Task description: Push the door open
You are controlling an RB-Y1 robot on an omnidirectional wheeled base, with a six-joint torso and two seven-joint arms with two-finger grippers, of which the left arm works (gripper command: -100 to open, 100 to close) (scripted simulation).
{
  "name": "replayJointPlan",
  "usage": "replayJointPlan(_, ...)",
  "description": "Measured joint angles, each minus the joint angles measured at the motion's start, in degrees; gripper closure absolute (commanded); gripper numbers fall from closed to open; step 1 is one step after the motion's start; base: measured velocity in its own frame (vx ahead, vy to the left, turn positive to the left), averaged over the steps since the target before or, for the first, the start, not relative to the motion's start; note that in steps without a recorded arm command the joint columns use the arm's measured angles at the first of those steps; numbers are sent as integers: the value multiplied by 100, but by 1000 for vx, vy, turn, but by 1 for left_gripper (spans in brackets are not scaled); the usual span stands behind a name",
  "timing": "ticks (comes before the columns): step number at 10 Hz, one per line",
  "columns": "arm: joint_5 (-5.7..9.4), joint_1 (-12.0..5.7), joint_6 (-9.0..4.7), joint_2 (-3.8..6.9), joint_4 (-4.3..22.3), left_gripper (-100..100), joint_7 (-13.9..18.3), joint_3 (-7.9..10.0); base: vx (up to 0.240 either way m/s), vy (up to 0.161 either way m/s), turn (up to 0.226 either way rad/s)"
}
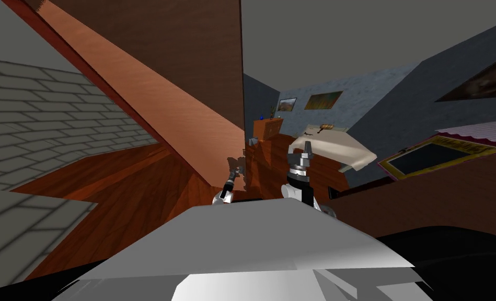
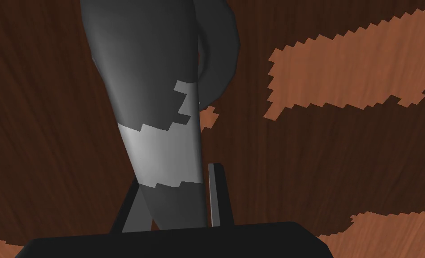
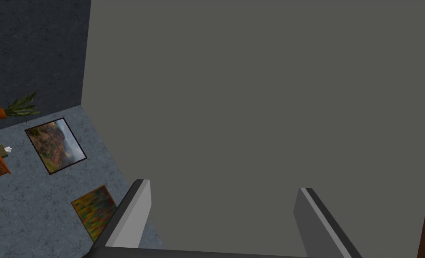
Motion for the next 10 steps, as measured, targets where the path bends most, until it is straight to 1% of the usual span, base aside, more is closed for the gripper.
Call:
replayJointPlan(2, 52, -37, -54, -127, 88, 100, -125, 148, 151, -92, 84)
replayJointPlan(3, 82, -63, -80, -215, 123, 100, -184, 228, 116, -111, 71)
replayJointPlan(4, 90, 96, 16, -271, -155, 100, -257, 274, 81, -83, 40)
replayJointPlan(5, 110, 37, 17, -300, -97, 100, -282, 317, 37, -14, 28)
replayJointPlan(6, 119, 21, 2, -287, -81, 100, -282, 335, 131, -42, 50)
replayJointPlan(7, 124, 118, 58, -187, -185, 100, -288, 343, 201, -83, 59)
replayJointPlan(8, 133, 252, 196, -121, -376, 100, -326, 361, 133, -70, 37)
replayJointPlan(9, 162, 70, 55, -122, -62, 100, -335, 412, 147, -90, 41)
replayJointPlan(10, 193, -55, -96, -91, 165, 100, -325, 465, 122, -77, 39)
